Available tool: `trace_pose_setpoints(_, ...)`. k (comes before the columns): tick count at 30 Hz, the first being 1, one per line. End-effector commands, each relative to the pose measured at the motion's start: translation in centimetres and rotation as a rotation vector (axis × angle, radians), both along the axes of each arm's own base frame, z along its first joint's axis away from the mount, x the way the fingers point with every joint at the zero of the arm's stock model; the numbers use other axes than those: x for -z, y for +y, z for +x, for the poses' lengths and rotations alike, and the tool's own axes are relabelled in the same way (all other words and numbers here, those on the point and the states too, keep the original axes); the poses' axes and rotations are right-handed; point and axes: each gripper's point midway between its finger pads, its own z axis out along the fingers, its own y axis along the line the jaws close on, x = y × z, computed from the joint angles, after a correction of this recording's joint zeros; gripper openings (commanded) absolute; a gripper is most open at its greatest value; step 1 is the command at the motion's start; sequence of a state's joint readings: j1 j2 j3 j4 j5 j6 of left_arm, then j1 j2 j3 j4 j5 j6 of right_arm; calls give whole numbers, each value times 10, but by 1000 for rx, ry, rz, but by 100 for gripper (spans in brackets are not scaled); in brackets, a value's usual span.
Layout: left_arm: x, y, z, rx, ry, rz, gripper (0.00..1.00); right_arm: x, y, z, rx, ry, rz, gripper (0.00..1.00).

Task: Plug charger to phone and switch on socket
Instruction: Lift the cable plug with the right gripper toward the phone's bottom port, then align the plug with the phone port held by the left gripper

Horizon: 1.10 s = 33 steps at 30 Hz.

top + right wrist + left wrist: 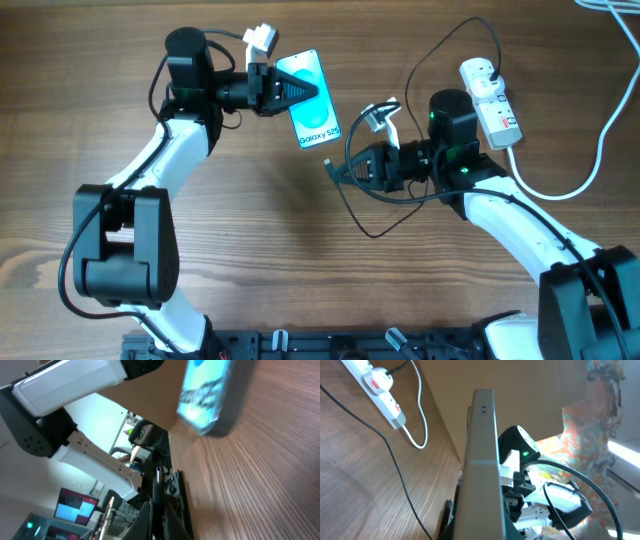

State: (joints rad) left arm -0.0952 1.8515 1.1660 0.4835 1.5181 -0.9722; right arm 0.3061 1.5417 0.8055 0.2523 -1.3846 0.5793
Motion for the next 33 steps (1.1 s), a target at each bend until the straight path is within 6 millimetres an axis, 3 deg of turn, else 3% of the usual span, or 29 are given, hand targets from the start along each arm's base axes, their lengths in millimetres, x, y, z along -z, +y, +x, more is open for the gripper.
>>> trace_pose_setpoints(1,-8,3,-6,40,-20,-11,4,8,0,7,39,36,-23,4)
trace_pose_setpoints(10,-8,0,-2,17,-27,-6,4,9,1,20,112,66,-45,4)
trace_pose_setpoints(33,-7,-5,1,-7,-28,0,4,1,4,22,117,68,-27,4)
